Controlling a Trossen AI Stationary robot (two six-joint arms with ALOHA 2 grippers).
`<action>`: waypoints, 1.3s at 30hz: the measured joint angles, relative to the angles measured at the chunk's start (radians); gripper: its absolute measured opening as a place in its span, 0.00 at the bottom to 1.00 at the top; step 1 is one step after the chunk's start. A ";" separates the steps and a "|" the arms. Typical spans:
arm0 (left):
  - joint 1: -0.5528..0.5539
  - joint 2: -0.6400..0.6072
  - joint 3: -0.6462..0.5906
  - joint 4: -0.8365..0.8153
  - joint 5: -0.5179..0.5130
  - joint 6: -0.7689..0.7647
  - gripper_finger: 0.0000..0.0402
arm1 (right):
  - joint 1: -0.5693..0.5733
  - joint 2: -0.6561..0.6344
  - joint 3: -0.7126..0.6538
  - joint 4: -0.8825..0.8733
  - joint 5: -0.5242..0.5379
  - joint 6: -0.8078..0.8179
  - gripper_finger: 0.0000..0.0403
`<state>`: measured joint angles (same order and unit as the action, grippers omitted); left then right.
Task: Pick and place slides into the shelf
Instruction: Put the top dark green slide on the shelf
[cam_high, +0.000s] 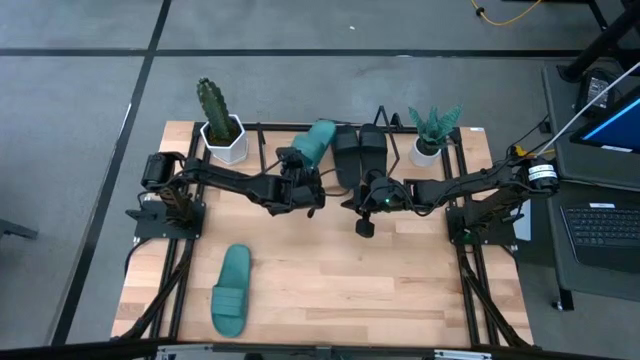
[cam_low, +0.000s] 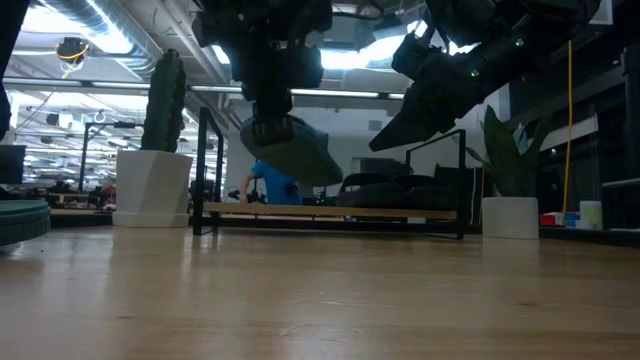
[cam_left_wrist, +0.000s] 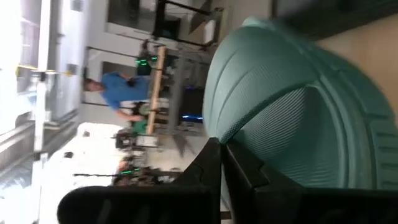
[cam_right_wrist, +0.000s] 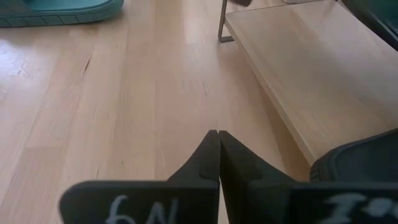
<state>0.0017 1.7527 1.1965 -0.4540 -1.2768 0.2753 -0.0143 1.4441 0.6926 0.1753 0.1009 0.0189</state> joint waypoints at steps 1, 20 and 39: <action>0.000 0.000 0.000 -0.021 0.018 -0.028 0.00 | 0.000 0.000 0.000 0.000 0.000 0.000 0.00; 0.006 -0.001 0.001 -0.187 0.312 -0.298 0.00 | 0.000 0.000 0.000 0.000 0.000 -0.005 0.00; 0.025 -0.001 0.001 0.003 0.524 -0.293 0.00 | 0.000 0.000 0.000 0.000 0.000 -0.005 0.00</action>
<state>0.0266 1.7515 1.1976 -0.4507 -0.7526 -0.0177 -0.0144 1.4441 0.6926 0.1757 0.1009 0.0135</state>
